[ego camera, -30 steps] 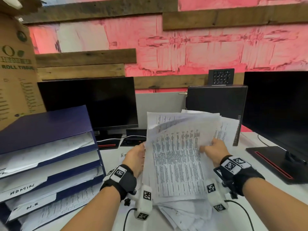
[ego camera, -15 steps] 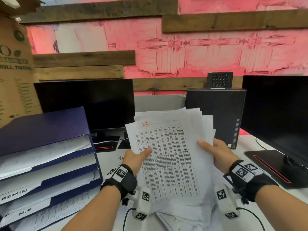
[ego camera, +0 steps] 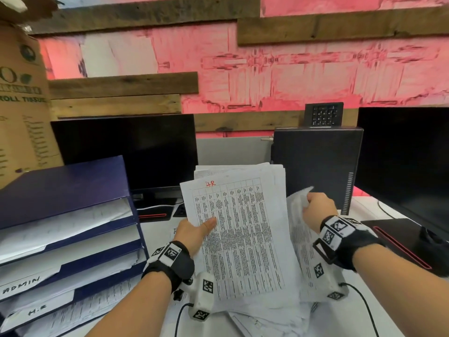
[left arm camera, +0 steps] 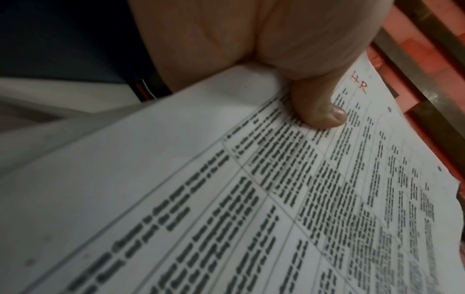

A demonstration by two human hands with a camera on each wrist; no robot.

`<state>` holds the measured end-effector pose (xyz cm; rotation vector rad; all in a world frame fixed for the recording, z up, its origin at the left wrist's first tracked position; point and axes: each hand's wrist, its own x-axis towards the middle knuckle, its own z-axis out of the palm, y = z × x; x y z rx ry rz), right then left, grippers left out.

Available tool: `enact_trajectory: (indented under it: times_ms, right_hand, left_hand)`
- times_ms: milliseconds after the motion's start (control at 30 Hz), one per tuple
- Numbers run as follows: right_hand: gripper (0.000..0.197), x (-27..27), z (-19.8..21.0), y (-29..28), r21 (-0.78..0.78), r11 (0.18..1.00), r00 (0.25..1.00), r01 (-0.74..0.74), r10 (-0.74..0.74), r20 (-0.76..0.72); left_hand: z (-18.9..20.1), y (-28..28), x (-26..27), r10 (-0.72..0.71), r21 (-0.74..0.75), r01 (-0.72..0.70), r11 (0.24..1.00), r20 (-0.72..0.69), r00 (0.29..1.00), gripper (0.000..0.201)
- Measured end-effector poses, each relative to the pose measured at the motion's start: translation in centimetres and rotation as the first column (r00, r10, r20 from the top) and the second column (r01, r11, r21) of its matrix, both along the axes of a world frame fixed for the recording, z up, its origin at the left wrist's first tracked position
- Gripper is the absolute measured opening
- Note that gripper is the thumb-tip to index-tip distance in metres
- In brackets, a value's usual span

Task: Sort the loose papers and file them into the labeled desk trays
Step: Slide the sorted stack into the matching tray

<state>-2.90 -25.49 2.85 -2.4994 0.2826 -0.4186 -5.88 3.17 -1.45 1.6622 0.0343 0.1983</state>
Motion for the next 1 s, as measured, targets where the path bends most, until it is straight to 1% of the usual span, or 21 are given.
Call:
enact_trajectory:
  times_ms: [67,100,133,167,200,233,267,367,433,467,500,533,600,700,800,833,867,900,933,967,1000]
  right_hand:
    - [0.015,-0.3,0.8,0.7,0.106,0.980,0.985,-0.170,0.167,0.033]
    - [0.016,-0.5,1.0,0.7,0.139,0.967,0.976,-0.216,0.217,0.010]
    - [0.017,-0.7,1.1,0.4,0.141,0.970,0.977,-0.200,0.208,-0.051]
    - [0.018,-0.9,0.9,0.0,0.110,0.986,0.982,-0.125,0.138,-0.129]
    - [0.020,-1.2,0.7,-0.5,0.064,0.998,0.982,-0.014,0.026,-0.188]
    - [0.020,-1.4,0.4,-1.0,0.011,0.997,0.973,0.072,-0.068,-0.219]
    - [0.022,-1.7,0.0,-1.4,0.003,0.993,0.966,0.115,-0.111,-0.234]
    - [0.031,-2.7,-0.7,-1.3,0.063,0.993,0.960,0.105,-0.084,-0.268]
    - [0.027,-2.8,-1.2,-1.4,0.109,0.992,0.971,0.066,-0.039,-0.237]
    - [0.022,-2.5,-1.2,-1.4,0.212,0.976,0.982,0.055,-0.014,-0.188]
    - [0.017,-2.2,-1.2,-1.4,0.269,0.961,0.994,-0.062,0.085,-0.075]
    - [0.017,-2.0,-1.3,-1.3,0.335,0.926,0.985,-0.171,0.168,0.037]
    - [0.019,-1.9,-0.6,-0.8,0.450,0.815,0.931,-0.364,0.303,0.203]
    - [0.019,-3.0,0.8,-0.5,0.513,0.695,0.863,-0.504,0.430,0.265]
    - [0.021,-3.4,1.4,-1.1,0.644,0.554,0.843,-0.528,0.430,0.322]
    - [0.020,-3.5,1.4,-1.1,0.671,0.535,0.851,-0.514,0.414,0.322]
    - [0.019,-3.5,1.2,-1.2,0.682,0.522,0.851,-0.512,0.415,0.321]
    - [0.018,-3.8,1.1,-0.9,0.682,0.535,0.856,-0.498,0.426,0.291]
    - [0.013,-3.9,0.9,-0.8,0.674,0.547,0.857,-0.496,0.432,0.281]
    - [0.011,-3.8,0.8,-0.8,0.666,0.583,0.877,-0.465,0.408,0.254]
    - [0.019,-3.8,0.6,-0.7,0.686,0.579,0.891,-0.441,0.374,0.257]
  left_hand:
    - [0.2,0.1,-0.2,-0.020,0.006,0.020,1.000,-0.005,1.000,0.045]
    - [0.2,0.2,-0.3,-0.028,0.009,0.029,1.000,-0.009,1.000,0.045]
    - [0.3,0.3,-0.5,-0.029,0.013,0.029,0.999,-0.018,0.999,0.044]
    - [0.3,0.3,-0.6,-0.029,0.012,0.030,0.999,-0.023,0.999,0.043]
    - [0.3,0.4,-0.6,-0.027,0.011,0.028,1.000,-0.030,0.999,0.042]
    - [0.2,0.4,-0.6,-0.025,0.013,0.026,1.000,-0.029,0.999,0.041]
    - [0.3,0.3,-0.8,-0.023,0.017,0.023,1.000,-0.031,0.999,0.041]
    - [0.3,0.2,-0.8,-0.024,0.015,0.025,1.000,-0.034,0.999,0.042]
    - [0.6,0.0,-1.0,-0.052,0.010,0.052,0.999,-0.032,0.998,0.046]
    - [0.8,0.0,-1.1,-0.076,0.002,0.076,0.997,-0.029,0.997,0.047]
    - [0.8,-0.1,-1.1,-0.093,-0.014,0.093,0.996,-0.030,0.995,0.048]
    - [0.8,-0.2,-1.2,-0.109,-0.027,0.108,0.994,-0.038,0.993,0.048]
    - [0.9,-0.4,-1.3,-0.141,-0.068,0.138,0.988,-0.051,0.989,0.048]
    - [0.9,-0.7,-1.2,-0.171,-0.117,0.166,0.979,-0.035,0.985,0.063]
    - [0.7,-0.8,-0.9,-0.195,-0.134,0.189,0.973,-0.032,0.980,0.061]
    - [0.7,-1.0,-0.7,-0.206,-0.132,0.199,0.971,-0.038,0.978,0.051]
    - [0.8,-1.2,-0.7,-0.226,-0.129,0.219,0.967,-0.040,0.973,0.036]
    - [1.0,-1.6,-0.7,-0.255,-0.129,0.248,0.960,-0.041,0.966,0.024]
    - [1.3,-2.0,-0.8,-0.265,-0.119,0.259,0.958,-0.038,0.963,0.020]
    - [1.4,-2.4,-0.8,-0.256,-0.096,0.252,0.963,-0.032,0.966,0.019]
    - [1.6,-2.9,-0.9,-0.237,-0.081,0.235,0.969,-0.015,0.971,0.019]
